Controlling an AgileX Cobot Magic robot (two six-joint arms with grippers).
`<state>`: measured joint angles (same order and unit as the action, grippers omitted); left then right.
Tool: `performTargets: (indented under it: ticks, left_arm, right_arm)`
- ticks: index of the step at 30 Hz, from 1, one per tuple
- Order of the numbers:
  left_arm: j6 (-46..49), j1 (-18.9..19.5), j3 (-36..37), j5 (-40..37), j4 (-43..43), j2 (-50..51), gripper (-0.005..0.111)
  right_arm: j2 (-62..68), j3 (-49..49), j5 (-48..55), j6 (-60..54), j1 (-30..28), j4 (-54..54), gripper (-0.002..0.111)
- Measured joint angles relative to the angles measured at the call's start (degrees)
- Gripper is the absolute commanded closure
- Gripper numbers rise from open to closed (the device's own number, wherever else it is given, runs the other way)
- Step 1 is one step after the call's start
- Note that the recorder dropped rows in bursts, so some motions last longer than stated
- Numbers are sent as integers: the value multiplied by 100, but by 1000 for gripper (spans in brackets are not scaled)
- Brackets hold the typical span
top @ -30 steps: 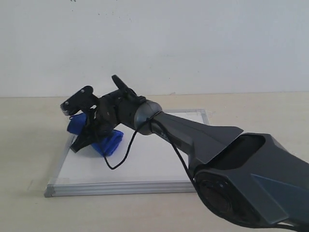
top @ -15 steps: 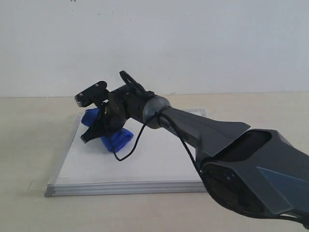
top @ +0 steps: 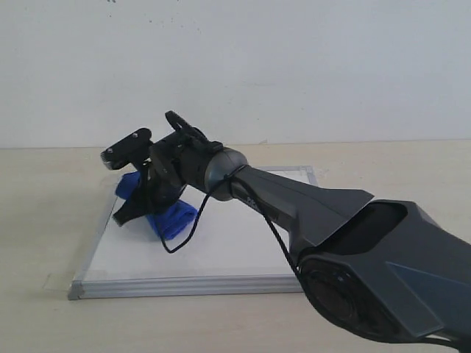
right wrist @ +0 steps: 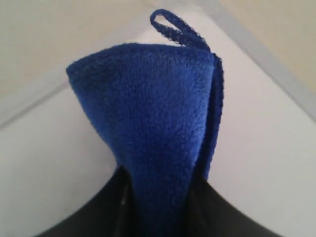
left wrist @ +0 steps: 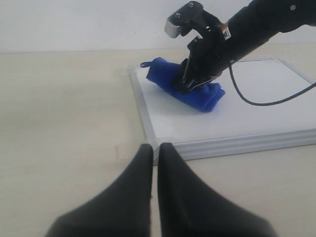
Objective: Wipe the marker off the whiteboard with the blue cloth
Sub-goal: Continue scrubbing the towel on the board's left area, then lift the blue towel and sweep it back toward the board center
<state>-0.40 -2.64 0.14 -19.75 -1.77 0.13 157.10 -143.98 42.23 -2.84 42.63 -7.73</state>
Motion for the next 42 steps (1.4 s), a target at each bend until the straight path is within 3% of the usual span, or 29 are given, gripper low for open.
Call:
performTargets:
  ticks: [6,16,20,26,35,42]
  left_arm:
    - [0,0,0,0,0,0,103]
    - [0,0,0,0,0,0,103]
    - [0,0,0,0,0,0,103]
    - [0,0,0,0,0,0,103]
    - [0,0,0,0,0,0,103]
    - [0,0,0,0,0,0,103]
  right_arm:
    - [0,0,94,178,-140,-247,109]
    - [-8,-13,14,-1664,73,2263,109]
    - [-8,-13,-11,-984,85,1422,109]
    - [-8,-13,229,644,51,-822,109]
    - [-112,12,936,1062,283,-1837,109]
    - [-705,62,1565,1039,646,-1890,109]
